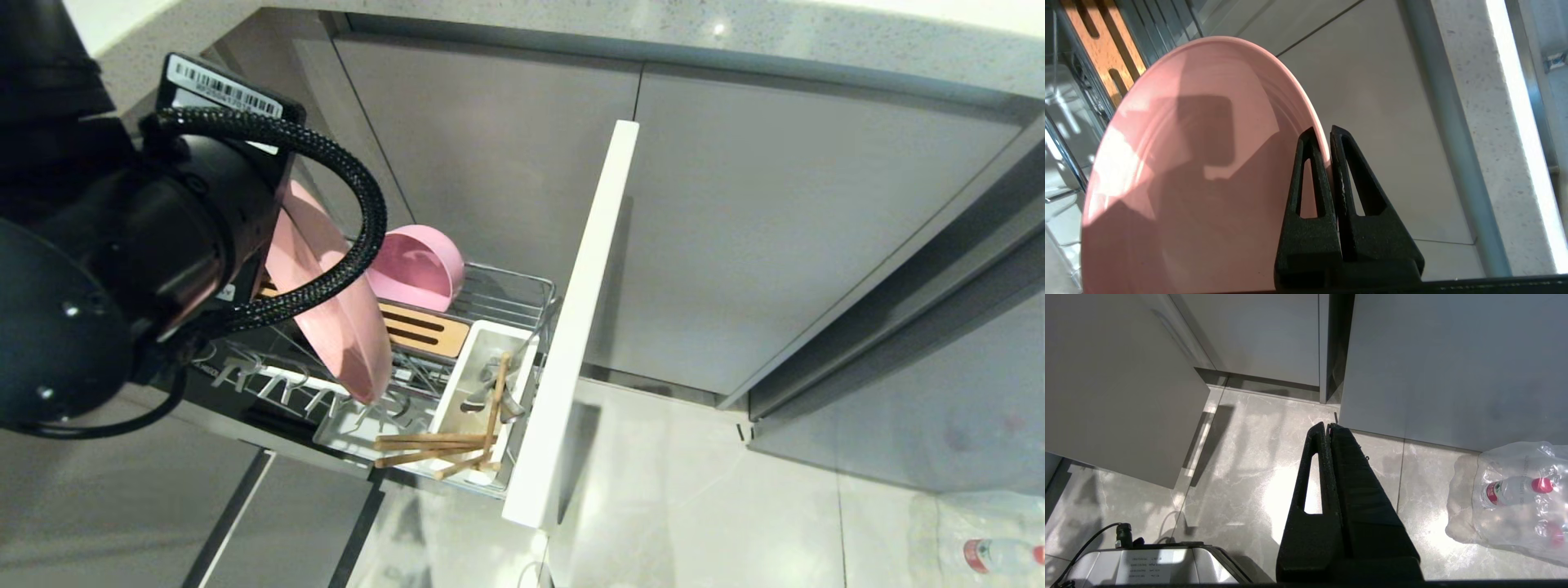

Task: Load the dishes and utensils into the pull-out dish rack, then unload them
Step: Pick up the plate and place it in the cupboard

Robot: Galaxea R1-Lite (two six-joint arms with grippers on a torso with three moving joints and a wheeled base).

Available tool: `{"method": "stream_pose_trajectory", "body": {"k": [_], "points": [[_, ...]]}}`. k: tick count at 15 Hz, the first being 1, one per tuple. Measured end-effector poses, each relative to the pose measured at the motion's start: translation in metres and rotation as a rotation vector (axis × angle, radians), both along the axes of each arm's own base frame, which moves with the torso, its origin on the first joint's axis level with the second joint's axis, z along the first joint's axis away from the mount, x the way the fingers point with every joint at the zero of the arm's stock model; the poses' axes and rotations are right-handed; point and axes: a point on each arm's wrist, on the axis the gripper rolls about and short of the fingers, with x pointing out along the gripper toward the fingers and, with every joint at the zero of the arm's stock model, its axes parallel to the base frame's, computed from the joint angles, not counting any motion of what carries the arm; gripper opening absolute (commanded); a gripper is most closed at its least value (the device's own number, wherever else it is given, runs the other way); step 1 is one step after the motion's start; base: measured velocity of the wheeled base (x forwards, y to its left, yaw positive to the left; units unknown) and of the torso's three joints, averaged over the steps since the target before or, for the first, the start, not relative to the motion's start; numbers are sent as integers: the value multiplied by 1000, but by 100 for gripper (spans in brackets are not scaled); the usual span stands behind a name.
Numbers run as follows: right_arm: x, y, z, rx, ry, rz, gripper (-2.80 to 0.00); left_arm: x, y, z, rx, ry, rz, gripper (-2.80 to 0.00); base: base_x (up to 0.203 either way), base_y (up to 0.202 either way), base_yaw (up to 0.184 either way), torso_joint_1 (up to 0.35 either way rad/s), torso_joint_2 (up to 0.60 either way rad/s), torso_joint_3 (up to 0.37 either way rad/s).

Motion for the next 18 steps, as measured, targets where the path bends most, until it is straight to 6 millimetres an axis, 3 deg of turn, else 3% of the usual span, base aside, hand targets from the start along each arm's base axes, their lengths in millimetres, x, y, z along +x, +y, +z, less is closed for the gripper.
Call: {"method": "stream_pose_trajectory", "body": {"k": [18], "points": [[0,0,0,0,0,0,-280,35,-1,-30,-103,-72,70,-280,0,0,0,0,0,0]]}}
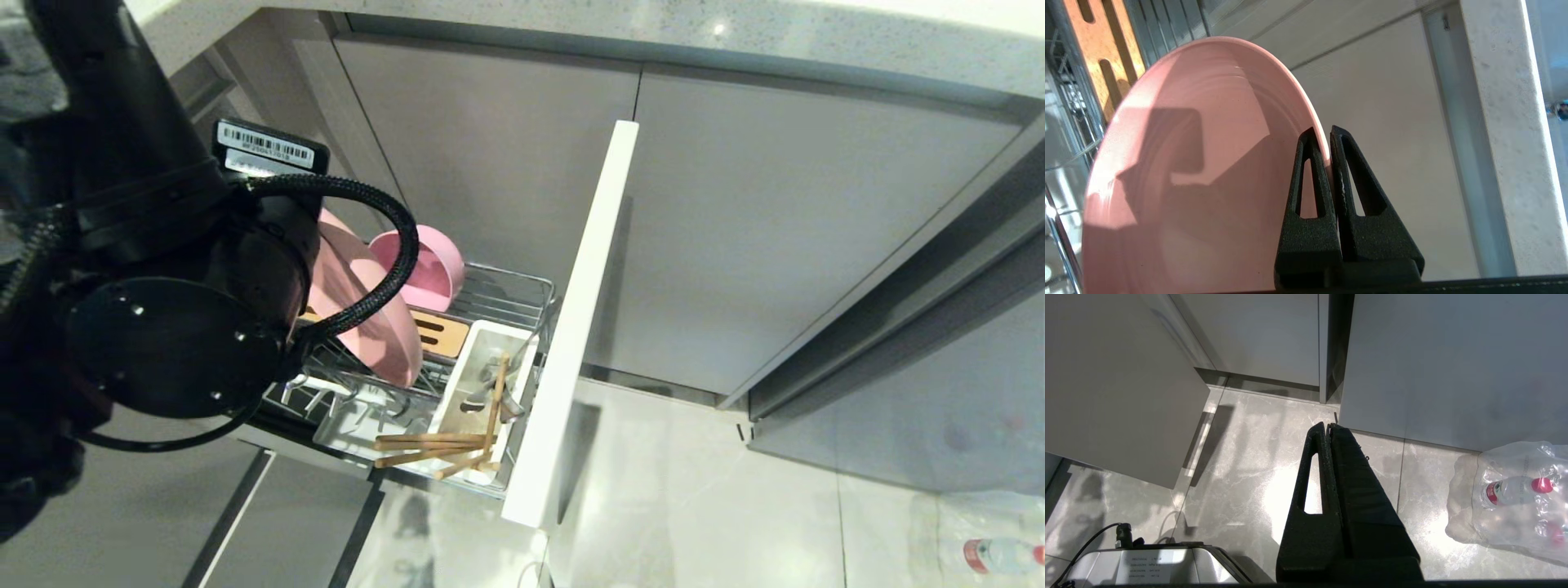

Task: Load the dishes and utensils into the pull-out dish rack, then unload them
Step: Pick up the plate and place it in the cupboard

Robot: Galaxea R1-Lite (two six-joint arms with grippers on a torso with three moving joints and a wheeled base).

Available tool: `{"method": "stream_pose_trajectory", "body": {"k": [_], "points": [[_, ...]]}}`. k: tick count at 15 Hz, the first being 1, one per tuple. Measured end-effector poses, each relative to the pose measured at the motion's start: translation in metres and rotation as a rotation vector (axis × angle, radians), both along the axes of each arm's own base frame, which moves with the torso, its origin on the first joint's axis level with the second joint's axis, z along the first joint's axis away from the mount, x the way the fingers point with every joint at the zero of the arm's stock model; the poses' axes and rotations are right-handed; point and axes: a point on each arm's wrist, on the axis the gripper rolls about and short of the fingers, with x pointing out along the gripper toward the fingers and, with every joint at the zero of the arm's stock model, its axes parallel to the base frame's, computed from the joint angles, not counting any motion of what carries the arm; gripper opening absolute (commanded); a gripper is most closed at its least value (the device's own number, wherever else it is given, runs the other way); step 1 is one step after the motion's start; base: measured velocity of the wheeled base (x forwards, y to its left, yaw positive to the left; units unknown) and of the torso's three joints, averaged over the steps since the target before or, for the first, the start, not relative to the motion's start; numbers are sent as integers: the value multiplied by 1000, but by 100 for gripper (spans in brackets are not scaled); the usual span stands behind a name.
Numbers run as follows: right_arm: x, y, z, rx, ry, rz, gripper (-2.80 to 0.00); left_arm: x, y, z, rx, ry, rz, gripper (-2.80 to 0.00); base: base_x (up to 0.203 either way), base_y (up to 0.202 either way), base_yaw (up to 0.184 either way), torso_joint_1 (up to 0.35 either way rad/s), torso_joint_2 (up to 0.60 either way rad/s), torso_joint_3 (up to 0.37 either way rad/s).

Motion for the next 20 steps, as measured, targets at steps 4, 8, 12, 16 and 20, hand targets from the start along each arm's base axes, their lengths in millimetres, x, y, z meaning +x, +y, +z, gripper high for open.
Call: {"method": "stream_pose_trajectory", "body": {"k": [4,8,12,16,20], "points": [[0,0,0,0,0,0,-280,5,0,-4,-2,-5,8,-280,0,0,0,0,0,0],[0,0,0,0,0,0,-280,9,1,-11,13,10,24,-280,0,0,0,0,0,0],[0,0,0,0,0,0,-280,12,4,-24,17,33,39,-280,0,0,0,0,0,0],[0,0,0,0,0,0,-280,14,6,-29,30,46,48,-280,0,0,0,0,0,0],[0,0,0,0,1,0,-280,16,3,-34,37,57,49,-280,0,0,0,0,0,0]]}}
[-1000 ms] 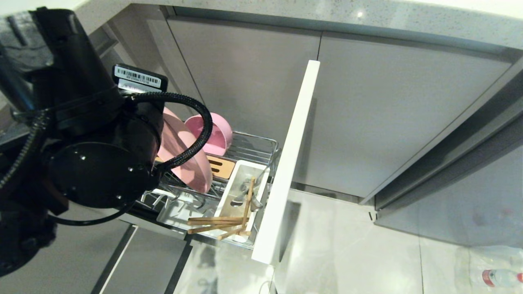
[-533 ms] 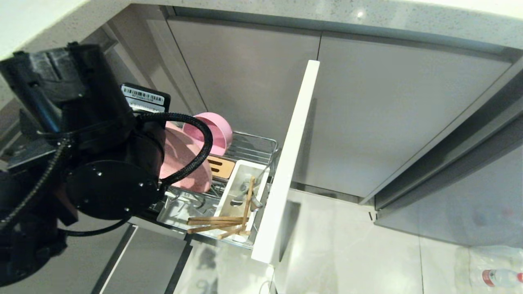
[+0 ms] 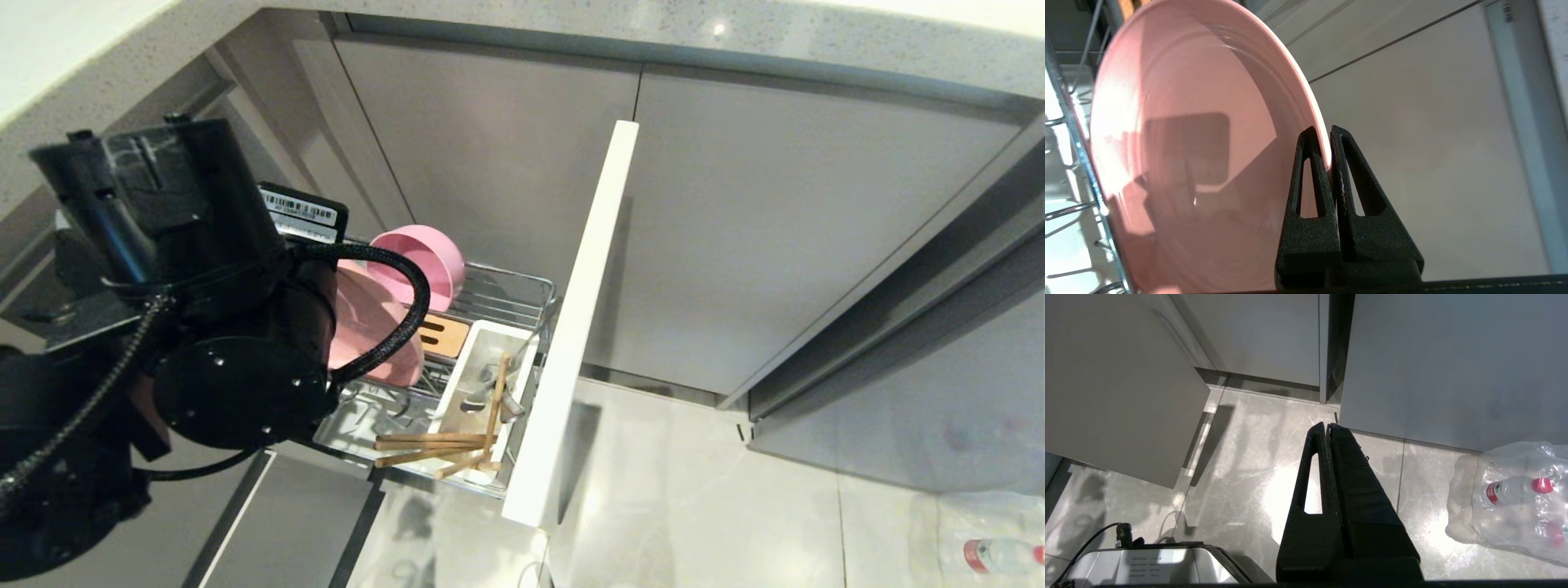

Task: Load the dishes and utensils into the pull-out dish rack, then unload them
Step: Pick up the plate and place it in the cupboard

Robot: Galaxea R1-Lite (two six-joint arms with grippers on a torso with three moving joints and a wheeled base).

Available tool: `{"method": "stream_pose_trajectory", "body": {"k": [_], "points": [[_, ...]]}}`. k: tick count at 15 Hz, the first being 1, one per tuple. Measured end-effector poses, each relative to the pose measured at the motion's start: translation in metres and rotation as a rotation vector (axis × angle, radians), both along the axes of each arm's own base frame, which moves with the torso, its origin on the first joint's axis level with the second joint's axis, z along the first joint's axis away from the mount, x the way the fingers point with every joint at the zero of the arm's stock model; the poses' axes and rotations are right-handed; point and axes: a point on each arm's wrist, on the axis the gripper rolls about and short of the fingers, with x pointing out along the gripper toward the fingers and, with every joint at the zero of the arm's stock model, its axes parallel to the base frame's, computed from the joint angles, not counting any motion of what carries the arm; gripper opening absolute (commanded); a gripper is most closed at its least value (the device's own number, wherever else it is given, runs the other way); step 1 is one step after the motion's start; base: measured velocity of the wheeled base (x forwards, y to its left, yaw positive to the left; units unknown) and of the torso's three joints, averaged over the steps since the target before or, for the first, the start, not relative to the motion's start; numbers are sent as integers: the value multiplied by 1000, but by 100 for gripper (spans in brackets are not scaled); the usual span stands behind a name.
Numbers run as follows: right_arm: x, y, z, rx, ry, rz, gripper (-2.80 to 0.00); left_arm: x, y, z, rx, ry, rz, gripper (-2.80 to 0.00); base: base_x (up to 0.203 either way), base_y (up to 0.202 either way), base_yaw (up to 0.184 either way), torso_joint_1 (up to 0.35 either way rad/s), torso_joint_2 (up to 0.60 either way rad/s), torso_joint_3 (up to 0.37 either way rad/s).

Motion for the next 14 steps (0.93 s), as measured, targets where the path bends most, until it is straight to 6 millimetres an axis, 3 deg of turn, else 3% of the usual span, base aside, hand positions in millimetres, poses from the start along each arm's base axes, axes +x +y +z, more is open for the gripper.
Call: {"method": "stream_pose_trajectory", "body": {"k": [14], "points": [[0,0,0,0,0,0,-280,19,-7,-30,18,73,5,-280,0,0,0,0,0,0]]}}
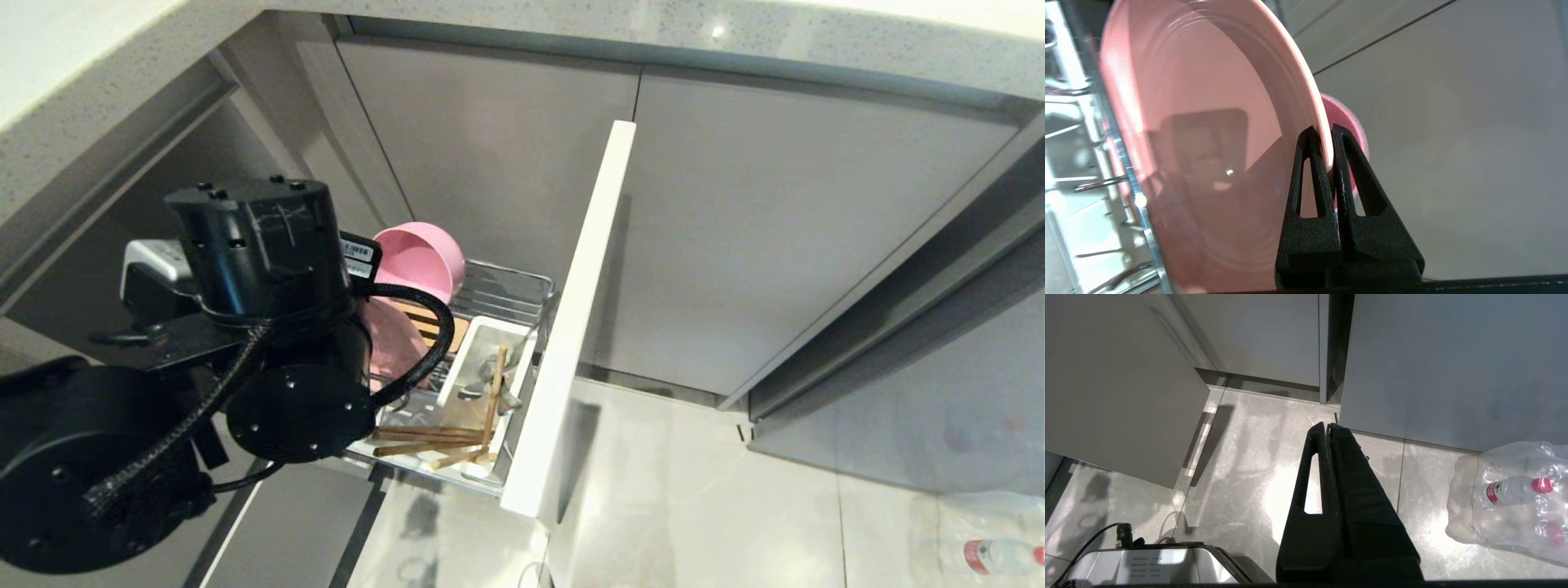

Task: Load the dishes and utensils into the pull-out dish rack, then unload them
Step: Pick up the plate and place it in the cupboard

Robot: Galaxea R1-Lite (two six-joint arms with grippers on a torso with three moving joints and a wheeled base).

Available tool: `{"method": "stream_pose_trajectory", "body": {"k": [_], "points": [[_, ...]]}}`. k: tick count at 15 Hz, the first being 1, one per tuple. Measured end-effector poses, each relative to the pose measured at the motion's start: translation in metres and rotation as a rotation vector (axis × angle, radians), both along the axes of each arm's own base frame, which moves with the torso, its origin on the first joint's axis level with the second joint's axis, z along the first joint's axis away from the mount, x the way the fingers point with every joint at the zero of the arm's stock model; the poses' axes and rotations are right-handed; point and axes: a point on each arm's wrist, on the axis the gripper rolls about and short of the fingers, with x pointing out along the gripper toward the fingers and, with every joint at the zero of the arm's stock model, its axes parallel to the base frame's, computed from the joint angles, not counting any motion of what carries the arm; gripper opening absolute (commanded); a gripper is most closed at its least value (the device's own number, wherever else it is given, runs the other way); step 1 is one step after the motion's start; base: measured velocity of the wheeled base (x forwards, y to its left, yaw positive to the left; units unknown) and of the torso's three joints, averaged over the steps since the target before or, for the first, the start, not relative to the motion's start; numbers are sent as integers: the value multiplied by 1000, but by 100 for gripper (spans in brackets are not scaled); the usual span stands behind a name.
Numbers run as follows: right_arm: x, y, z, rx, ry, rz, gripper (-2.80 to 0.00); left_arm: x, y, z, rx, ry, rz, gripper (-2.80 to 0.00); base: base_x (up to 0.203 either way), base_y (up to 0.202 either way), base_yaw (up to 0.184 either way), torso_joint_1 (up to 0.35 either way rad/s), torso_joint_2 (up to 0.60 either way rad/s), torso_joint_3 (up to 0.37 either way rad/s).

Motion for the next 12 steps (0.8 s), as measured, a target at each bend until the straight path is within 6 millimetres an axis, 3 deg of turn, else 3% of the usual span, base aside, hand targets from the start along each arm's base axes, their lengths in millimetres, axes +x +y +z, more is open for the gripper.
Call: {"method": "stream_pose_trajectory", "body": {"k": [12], "points": [[0,0,0,0,0,0,-280,-1,1,-8,10,38,3,-280,0,0,0,0,0,0]]}}
